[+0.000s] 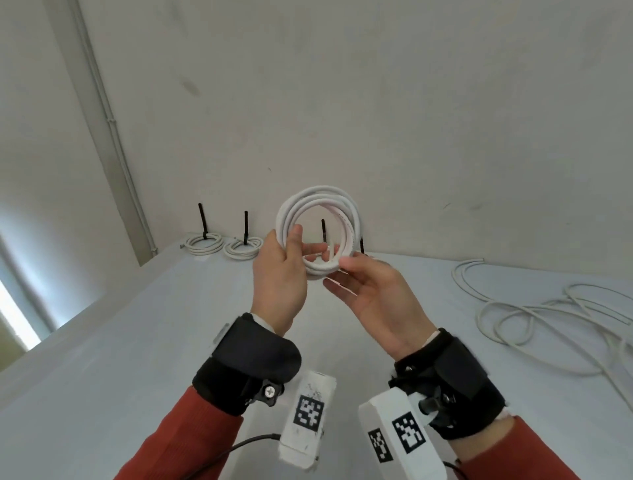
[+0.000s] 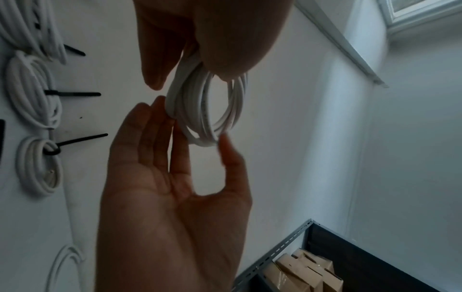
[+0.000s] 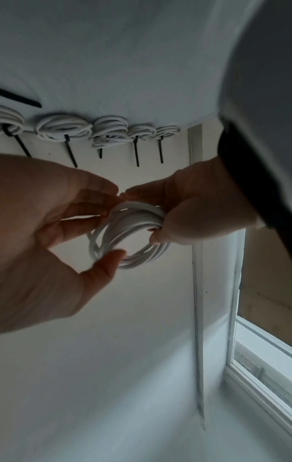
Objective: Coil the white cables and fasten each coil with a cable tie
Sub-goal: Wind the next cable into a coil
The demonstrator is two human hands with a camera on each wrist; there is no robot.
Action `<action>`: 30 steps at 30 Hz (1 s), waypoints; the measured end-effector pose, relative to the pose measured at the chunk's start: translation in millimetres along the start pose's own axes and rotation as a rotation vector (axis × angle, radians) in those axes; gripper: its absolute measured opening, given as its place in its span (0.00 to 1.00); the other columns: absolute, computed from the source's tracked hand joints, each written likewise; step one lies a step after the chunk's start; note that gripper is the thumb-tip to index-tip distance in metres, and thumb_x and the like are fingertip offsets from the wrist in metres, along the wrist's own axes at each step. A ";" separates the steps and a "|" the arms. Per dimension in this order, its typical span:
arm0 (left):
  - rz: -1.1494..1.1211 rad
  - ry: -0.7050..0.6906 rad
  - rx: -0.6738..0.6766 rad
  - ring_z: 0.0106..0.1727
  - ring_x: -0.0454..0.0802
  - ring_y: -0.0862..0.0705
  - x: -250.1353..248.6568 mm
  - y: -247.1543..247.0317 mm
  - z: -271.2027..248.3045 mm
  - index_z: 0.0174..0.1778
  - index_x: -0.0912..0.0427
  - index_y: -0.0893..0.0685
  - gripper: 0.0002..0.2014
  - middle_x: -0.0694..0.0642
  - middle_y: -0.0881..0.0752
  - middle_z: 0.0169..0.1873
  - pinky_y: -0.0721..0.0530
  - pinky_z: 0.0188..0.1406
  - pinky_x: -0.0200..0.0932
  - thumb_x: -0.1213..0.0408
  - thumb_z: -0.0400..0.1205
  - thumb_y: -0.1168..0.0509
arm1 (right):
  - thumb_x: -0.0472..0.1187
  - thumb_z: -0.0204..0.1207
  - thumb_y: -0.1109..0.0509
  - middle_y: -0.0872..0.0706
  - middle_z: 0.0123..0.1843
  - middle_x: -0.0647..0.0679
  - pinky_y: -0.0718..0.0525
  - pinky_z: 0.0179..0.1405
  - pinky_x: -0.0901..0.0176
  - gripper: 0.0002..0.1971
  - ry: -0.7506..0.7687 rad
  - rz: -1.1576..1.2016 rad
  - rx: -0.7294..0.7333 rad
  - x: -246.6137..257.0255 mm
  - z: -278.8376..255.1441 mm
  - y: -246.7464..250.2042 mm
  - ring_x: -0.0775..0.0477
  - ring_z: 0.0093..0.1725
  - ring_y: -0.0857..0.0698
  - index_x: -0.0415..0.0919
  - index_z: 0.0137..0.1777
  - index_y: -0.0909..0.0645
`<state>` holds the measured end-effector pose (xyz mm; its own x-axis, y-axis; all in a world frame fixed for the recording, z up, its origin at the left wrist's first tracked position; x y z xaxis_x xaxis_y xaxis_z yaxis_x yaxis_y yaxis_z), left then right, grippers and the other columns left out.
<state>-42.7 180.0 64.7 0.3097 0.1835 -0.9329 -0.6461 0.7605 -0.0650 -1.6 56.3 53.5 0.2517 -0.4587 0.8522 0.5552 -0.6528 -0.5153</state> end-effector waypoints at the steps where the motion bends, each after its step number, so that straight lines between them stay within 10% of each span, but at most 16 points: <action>1: 0.036 -0.016 0.001 0.44 0.49 0.10 0.3 -0.7 -1.2 0.54 0.59 0.19 0.16 0.52 0.08 0.38 0.14 0.52 0.57 0.51 0.87 0.45 | 0.35 0.71 0.29 0.11 0.51 0.42 0.19 0.63 0.54 0.12 0.022 -0.016 0.002 -1.4 -1.2 -3.1 0.47 0.53 0.14 0.32 0.54 0.16; 4: 0.117 -0.003 0.013 0.39 0.36 0.13 2.8 -5.7 -5.6 0.49 0.60 0.17 0.17 0.48 0.10 0.36 0.14 0.49 0.45 0.51 0.87 0.45 | 0.36 0.68 0.26 0.10 0.52 0.36 0.15 0.61 0.55 0.19 0.116 0.008 -0.081 -2.7 -1.7 -3.7 0.44 0.52 0.11 0.28 0.57 0.17; 9: 0.029 0.134 0.043 0.45 0.54 0.10 15.4 -8.4 -2.0 0.33 0.54 0.18 0.19 0.57 0.09 0.37 0.16 0.57 0.62 0.53 0.87 0.44 | 0.34 0.72 0.28 0.13 0.57 0.29 0.15 0.62 0.51 0.20 0.073 0.049 -0.103 2.3 -0.5 0.8 0.37 0.57 0.12 0.22 0.61 0.20; 15: 0.025 0.217 0.159 0.48 0.58 0.12 24.0 -12.6 -0.9 0.44 0.70 0.12 0.21 0.61 0.09 0.40 0.18 0.59 0.62 0.57 0.86 0.42 | 0.30 0.73 0.28 0.10 0.43 0.33 0.10 0.49 0.53 0.08 -0.043 0.162 -0.205 3.8 3.8 13.7 0.41 0.43 0.09 0.25 0.49 0.17; 19: 0.045 0.191 0.140 0.49 0.55 0.12 26.3 -7.1 2.1 0.52 0.62 0.18 0.06 0.61 0.11 0.49 0.15 0.57 0.58 0.67 0.80 0.33 | 0.32 0.73 0.27 0.13 0.40 0.37 0.10 0.49 0.54 0.11 0.062 0.033 -0.268 4.6 7.3 20.8 0.45 0.39 0.13 0.28 0.54 0.18; 22: 0.127 0.115 0.128 0.53 0.50 0.15 22.7 0.5 6.4 0.62 0.59 0.27 0.26 0.54 0.15 0.54 0.15 0.54 0.46 0.74 0.71 0.25 | 0.34 0.74 0.26 0.13 0.38 0.43 0.13 0.46 0.57 0.07 0.105 -0.134 -0.299 7.2 8.7 25.8 0.48 0.37 0.15 0.34 0.50 0.16; 30: 0.055 0.144 0.497 0.37 0.52 0.13 11.9 -4.9 2.8 0.56 0.61 0.19 0.15 0.53 0.14 0.36 0.18 0.38 0.43 0.55 0.79 0.33 | 0.37 0.75 0.27 0.21 0.37 0.39 0.25 0.42 0.55 0.03 0.178 -0.376 -0.253 17.2 5.7 25.6 0.50 0.32 0.26 0.44 0.46 0.12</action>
<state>-33.8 180.2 54.9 0.1627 0.1710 -0.9717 -0.2385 0.9625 0.1294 21.4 35.1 55.5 -0.0809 -0.2444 0.9663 0.3664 -0.9089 -0.1992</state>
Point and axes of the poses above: each hand's wrist, its own z-axis towards the middle knuckle, its own y-axis out of the back of the hand, x = y × z, the point moved 4 cm from there along z, towards the middle knuckle
